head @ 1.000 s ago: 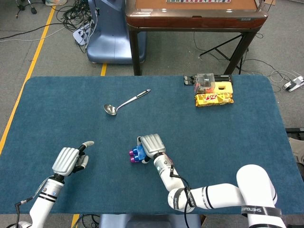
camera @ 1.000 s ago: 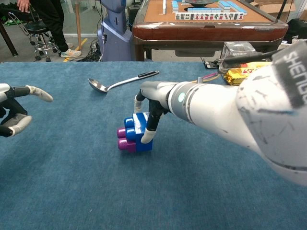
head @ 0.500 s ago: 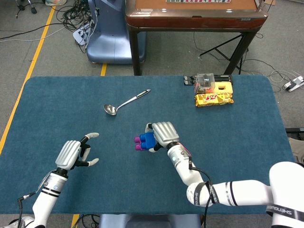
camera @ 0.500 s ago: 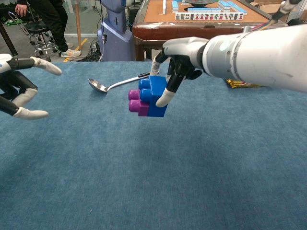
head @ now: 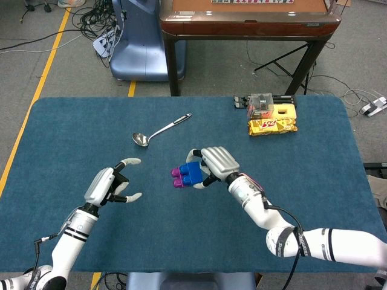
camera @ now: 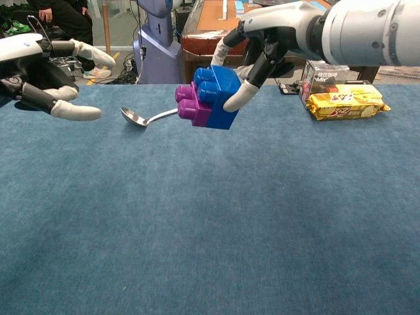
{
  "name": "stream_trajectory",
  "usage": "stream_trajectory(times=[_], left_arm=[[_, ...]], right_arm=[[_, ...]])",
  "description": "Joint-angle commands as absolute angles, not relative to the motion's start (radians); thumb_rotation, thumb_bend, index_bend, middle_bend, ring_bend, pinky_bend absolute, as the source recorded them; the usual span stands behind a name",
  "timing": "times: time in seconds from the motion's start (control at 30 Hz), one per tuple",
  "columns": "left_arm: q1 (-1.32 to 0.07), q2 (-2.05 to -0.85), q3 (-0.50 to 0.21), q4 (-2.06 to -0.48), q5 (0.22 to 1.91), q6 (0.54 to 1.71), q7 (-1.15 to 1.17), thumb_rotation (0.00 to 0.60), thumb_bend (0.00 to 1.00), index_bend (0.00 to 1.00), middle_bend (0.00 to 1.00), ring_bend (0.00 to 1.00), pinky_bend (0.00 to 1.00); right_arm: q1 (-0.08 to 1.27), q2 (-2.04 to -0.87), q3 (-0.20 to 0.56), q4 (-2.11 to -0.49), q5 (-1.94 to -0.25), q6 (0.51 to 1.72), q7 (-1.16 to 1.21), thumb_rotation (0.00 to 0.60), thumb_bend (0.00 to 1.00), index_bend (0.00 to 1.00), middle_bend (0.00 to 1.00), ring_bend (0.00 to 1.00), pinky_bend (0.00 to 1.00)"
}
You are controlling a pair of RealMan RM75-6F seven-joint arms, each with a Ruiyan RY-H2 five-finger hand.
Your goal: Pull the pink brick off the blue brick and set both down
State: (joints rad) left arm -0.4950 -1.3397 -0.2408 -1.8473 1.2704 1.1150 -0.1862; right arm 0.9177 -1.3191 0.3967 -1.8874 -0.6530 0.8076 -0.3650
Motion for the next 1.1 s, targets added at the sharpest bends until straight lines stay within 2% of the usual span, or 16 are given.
stream_trajectory(times=[0.03, 0.37, 0.67, 0.83, 1.1], left_arm=[[-0.512, -1.322, -0.264, -1.881, 1.229, 1.09, -0.198, 0.6, 0.01, 0.29, 0.98, 0.91, 1.0], [-0.547, -1.287, -0.309, -1.956, 1.087, 1.039, -0.208, 0.6, 0.0, 0.28, 1.0, 0.93, 1.0], [-0.567, -1.328, -0.321, -1.973, 1.028, 1.085, -0.145, 0.6, 0.0, 0.27, 1.0, 0.93, 1.0], [-0.576, -1.335, -0.322, -1.983, 1.021, 1.094, -0.126, 0.6, 0.0, 0.27, 1.0, 0.94, 1.0], [-0.592, -1.346, -0.324, -1.995, 0.999, 1.097, -0.097, 0.6, 0.0, 0.25, 1.0, 0.94, 1.0]], right_arm=[[0.86, -1.304, 0.403, -1.859, -0.798, 0.767, -0.23, 0.6, 0.16, 0.61, 1.0, 1.0, 1.0], [0.827, -1.319, 0.403, -1.805, -0.953, 0.774, -0.041, 0.6, 0.16, 0.62, 1.0, 1.0, 1.0], [0.845, -1.339, 0.396, -1.785, -0.926, 0.797, 0.003, 0.6, 0.16, 0.64, 1.0, 1.0, 1.0], [0.855, -1.35, 0.399, -1.778, -0.907, 0.8, 0.033, 0.6, 0.22, 0.66, 1.0, 1.0, 1.0], [0.873, -1.351, 0.401, -1.774, -0.875, 0.791, 0.064, 0.6, 0.24, 0.67, 1.0, 1.0, 1.0]])
